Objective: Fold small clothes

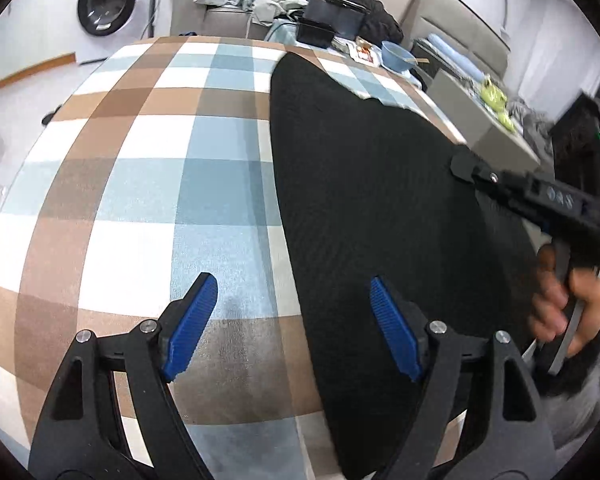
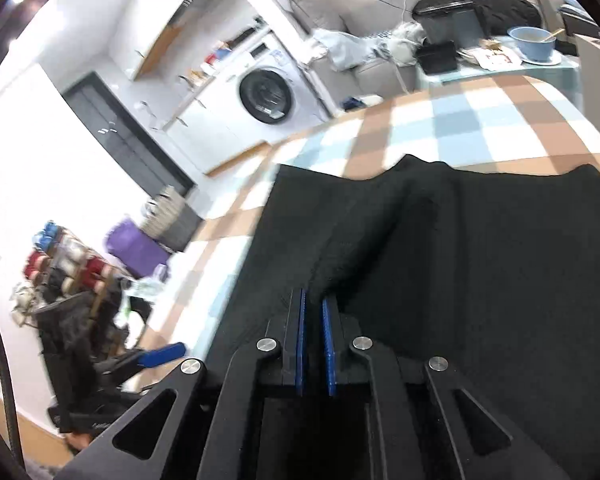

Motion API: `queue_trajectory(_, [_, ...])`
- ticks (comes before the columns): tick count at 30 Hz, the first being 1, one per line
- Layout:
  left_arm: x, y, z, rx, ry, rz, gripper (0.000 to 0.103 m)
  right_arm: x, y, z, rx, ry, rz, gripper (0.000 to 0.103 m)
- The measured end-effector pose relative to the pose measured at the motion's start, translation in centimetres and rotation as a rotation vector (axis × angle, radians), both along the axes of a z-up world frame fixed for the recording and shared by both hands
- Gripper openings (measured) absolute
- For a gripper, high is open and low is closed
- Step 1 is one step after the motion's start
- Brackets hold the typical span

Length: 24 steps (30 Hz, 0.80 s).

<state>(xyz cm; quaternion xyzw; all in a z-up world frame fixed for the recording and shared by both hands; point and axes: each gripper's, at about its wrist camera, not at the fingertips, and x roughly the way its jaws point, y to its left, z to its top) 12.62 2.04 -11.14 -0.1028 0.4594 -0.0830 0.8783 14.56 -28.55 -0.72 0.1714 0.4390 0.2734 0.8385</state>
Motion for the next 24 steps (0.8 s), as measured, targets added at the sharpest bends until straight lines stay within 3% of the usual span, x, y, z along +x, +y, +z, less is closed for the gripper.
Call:
queue_trajectory(3, [-0.1, -0.7, -0.6, 0.011, 0.011, -0.045, 0.077, 0.7, -0.6, -2.4, -0.028, 0.123, -0.043, 0.012])
queue_trajectory(5, [-0.3, -1.2, -0.9, 0.026, 0.016, -0.072, 0.077, -0.9, -1.3, -2.8, 0.028, 0.16, 0.004, 0.017])
queue_trajectory(6, [-0.6, -1.4, -1.0, 0.033, 0.018, -0.08, 0.077, -1.5, -1.5, -2.9, 0.041, 0.169, 0.025, 0.025])
queue_trajectory(9, [-1.3, -1.5, -1.2, 0.031, 0.023, -0.102, 0.077, -4.7, -2.2, -3.4, 0.119, 0.215, 0.105, 0.027])
queue_trajectory(13, [-1.9, -1.3, -1.6, 0.021, 0.023, -0.099, 0.077, -7.7, -3.3, -2.9, 0.101, 0.161, 0.113, 0.025])
queue_trajectory(14, [-1.9, -1.2, -1.6, 0.018, 0.023, -0.092, 0.077, -8.0, -3.0, -2.8, 0.082, 0.144, 0.12, 0.02])
queue_trajectory(15, [-2.0, -1.2, -1.6, 0.02, 0.022, -0.086, 0.077, -8.0, -3.1, -2.5, 0.062, 0.127, 0.128, 0.008])
queue_trajectory(19, [-2.6, -1.5, -0.3, 0.051, -0.036, -0.081, 0.077, -9.8, -4.4, 0.6, 0.131, -0.042, 0.139, 0.007])
queue_trajectory(21, [-3.1, -1.7, 0.1, 0.05, -0.059, -0.088, 0.077, -10.0, -4.9, -0.1, 0.074, -0.006, 0.11, 0.007])
queue_trajectory(24, [-3.6, -1.8, 0.3, 0.045, -0.062, -0.087, 0.077, -9.5, -6.0, -3.0, 0.029, 0.132, 0.079, 0.008])
